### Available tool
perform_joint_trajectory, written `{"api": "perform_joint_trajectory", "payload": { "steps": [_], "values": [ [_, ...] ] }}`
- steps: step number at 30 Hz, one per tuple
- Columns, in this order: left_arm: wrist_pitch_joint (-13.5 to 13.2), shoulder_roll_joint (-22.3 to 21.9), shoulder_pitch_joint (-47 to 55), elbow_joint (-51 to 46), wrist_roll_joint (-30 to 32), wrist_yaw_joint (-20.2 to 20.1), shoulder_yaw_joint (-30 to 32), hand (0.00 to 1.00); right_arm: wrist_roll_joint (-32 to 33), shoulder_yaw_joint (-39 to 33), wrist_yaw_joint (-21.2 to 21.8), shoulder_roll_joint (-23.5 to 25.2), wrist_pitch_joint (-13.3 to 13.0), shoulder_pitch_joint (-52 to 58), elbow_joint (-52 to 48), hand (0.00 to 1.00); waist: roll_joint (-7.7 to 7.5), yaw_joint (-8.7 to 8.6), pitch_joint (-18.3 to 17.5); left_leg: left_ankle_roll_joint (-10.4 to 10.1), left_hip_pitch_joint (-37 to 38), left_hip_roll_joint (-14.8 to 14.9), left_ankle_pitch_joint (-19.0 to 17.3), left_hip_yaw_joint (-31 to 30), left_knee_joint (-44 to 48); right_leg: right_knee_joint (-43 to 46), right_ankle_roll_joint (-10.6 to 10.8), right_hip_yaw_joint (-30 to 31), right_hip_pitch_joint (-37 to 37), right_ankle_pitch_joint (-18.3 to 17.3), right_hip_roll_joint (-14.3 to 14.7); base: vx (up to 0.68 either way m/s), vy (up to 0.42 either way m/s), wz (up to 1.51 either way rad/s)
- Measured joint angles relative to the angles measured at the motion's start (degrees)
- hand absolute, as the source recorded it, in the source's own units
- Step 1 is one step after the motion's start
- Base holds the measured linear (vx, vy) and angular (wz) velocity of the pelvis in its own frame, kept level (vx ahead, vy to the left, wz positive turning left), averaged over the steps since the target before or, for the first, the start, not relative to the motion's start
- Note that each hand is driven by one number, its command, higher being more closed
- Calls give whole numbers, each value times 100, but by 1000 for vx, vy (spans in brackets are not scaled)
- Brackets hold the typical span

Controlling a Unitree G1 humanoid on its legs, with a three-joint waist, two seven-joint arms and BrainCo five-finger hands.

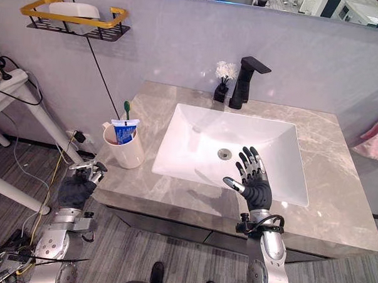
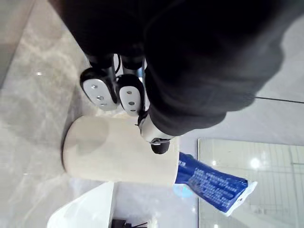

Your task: Organize washtable

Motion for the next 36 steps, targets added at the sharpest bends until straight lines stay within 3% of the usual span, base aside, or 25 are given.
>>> {"api": "perform_joint_trajectory", "payload": {
  "steps": [20,36],
  "values": [
    [72,90,-322,459,446,-40,-441,100,-64,203,-4,0,14,-4,5,0,-83,-10,61,8,0,5,-45,154,2,-5,22,153,-70,18,-6,6,2,-3],
    [167,232,-659,736,571,-96,-423,100,-58,201,-4,-3,34,-59,5,0,-142,-13,102,14,-38,12,-51,241,2,0,20,245,-159,36,-6,2,1,-2]
  ]
}}
